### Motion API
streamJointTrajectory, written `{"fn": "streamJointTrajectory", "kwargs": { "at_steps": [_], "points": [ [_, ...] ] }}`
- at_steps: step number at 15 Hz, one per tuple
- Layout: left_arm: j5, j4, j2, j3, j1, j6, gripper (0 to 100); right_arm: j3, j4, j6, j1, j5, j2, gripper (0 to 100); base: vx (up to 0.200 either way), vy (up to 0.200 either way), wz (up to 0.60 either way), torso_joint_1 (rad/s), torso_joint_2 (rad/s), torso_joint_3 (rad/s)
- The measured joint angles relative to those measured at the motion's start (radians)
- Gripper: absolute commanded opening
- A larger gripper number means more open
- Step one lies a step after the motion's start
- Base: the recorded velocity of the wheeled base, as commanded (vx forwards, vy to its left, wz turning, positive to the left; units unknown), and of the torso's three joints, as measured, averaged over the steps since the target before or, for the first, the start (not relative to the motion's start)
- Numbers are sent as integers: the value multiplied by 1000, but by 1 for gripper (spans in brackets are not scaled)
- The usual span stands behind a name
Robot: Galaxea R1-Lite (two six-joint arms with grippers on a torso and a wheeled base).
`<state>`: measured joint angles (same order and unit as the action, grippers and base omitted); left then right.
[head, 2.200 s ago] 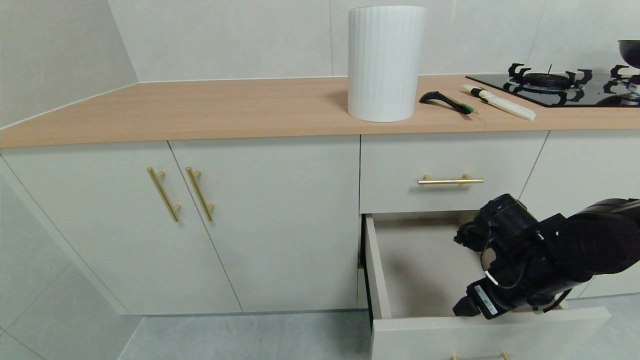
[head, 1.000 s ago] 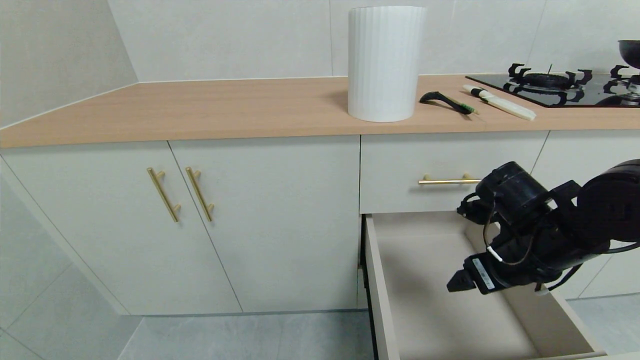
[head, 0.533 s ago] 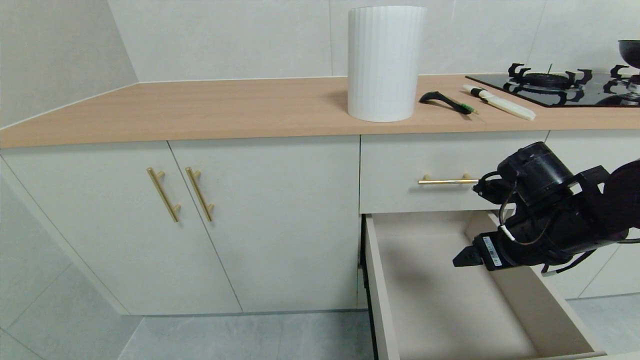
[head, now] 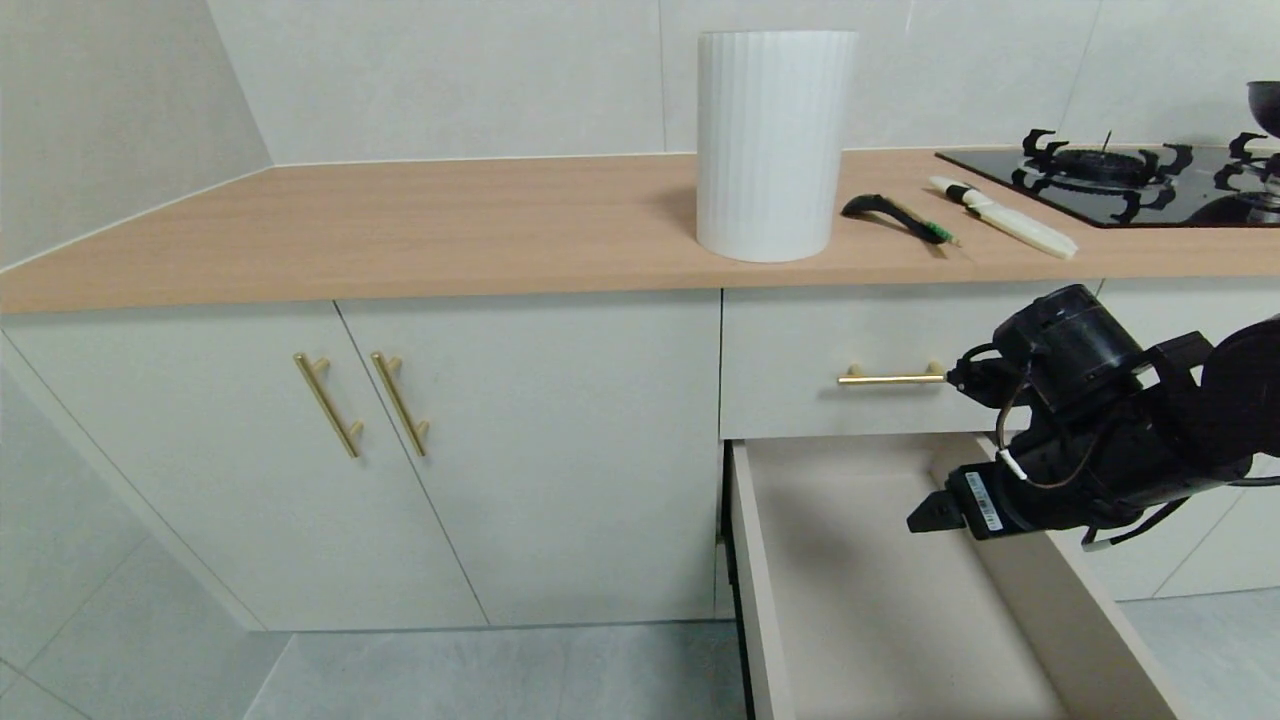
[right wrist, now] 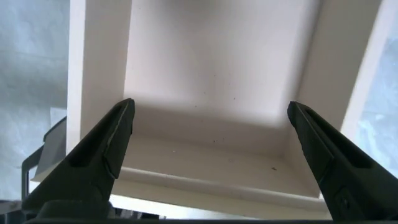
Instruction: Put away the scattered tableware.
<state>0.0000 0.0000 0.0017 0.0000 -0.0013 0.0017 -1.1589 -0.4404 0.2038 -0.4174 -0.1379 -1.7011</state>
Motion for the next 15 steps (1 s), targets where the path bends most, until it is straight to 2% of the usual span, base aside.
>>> {"fn": "streamJointTrajectory", "kwargs": {
  "at_steps": [11, 15],
  "points": [
    [0, 0, 0, 0, 0, 0, 100, -1, 1, 0, -2, -2, 0, 100, 0, 0, 0, 170, -466, -288],
    [0, 0, 0, 0, 0, 0, 100, -7, 84, -1, -2, -31, -1, 100, 0, 0, 0, 41, -92, -58]
  ]
}}
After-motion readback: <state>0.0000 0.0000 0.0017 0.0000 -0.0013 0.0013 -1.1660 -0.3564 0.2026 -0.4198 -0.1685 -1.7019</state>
